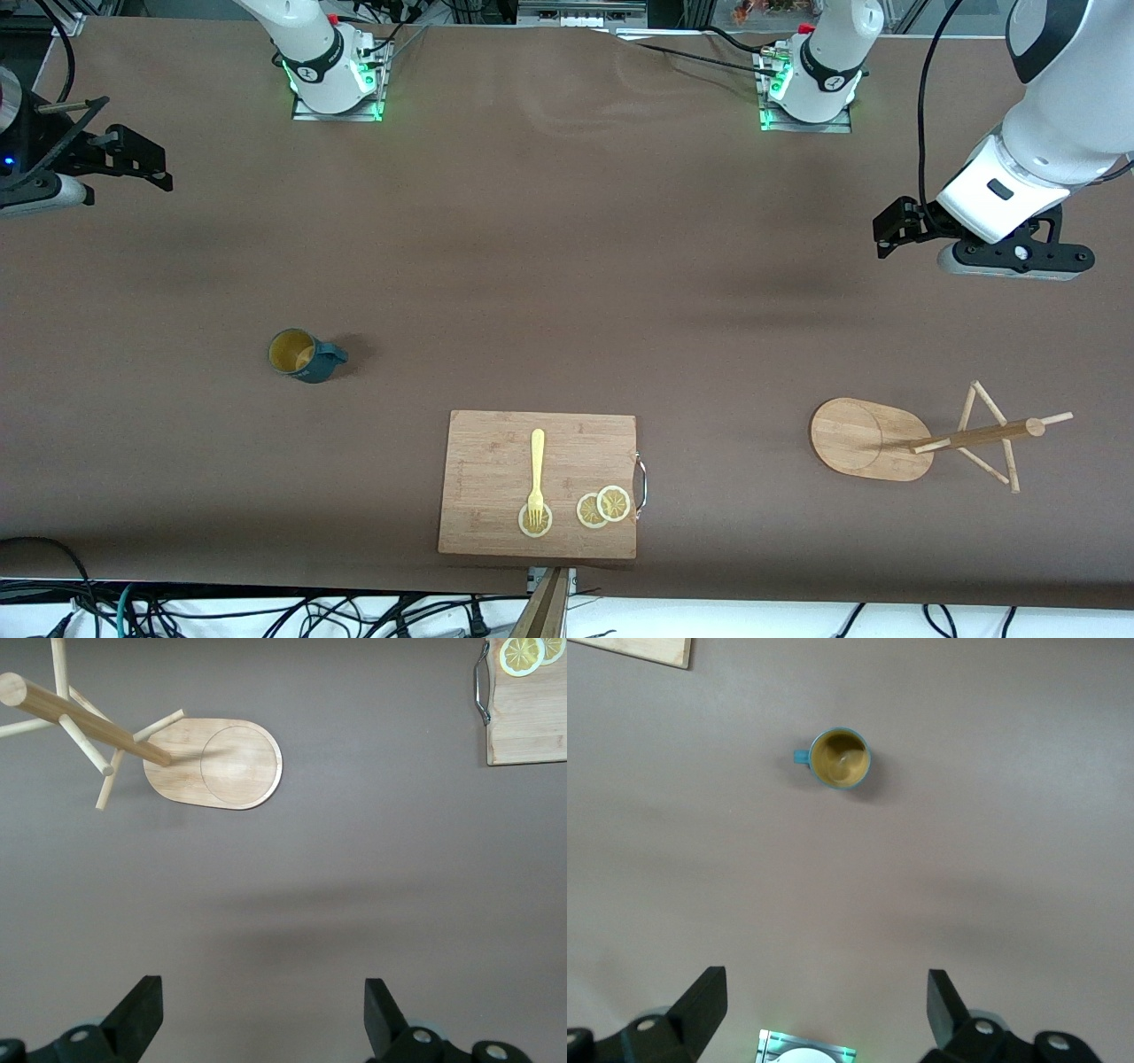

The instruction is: Pass cup and hang on rack

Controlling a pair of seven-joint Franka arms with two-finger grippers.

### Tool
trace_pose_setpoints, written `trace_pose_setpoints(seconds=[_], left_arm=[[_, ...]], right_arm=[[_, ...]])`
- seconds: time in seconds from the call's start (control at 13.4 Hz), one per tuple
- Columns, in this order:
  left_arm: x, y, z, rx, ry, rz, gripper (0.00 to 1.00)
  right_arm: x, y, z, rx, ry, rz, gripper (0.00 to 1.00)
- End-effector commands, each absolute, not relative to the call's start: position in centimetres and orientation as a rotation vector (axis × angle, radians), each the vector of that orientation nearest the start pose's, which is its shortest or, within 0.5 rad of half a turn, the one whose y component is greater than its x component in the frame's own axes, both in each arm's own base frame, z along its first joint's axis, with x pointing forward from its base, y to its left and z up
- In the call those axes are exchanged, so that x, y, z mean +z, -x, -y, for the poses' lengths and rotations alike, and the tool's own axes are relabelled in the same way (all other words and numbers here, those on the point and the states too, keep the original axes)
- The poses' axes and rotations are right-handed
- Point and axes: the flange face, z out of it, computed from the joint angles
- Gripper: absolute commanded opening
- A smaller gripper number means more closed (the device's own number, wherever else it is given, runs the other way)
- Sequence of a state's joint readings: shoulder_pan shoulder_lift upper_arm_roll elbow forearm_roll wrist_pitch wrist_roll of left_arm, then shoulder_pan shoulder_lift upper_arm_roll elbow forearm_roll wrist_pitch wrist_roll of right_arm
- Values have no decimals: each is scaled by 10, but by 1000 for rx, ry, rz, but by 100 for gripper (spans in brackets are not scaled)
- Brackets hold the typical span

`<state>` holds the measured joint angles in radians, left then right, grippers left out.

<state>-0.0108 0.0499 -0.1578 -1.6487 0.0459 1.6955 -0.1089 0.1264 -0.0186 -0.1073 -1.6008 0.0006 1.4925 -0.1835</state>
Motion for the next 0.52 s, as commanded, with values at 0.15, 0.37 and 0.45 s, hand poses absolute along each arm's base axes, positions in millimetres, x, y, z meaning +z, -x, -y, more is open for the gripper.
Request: trace_pose_setpoints(seconds=[0.15,0.37,0.45], left_arm=[[577,-572,94,4,3104,-140,100],[577,-572,95,3,3104,-140,100],[577,-572,95,3,3104,-142,100]], right_arm=[[621,-544,-6,130,3130,336,100],[621,-544,-5,132,3144,324,100],[622,-543,-2,141,3141,307,100]])
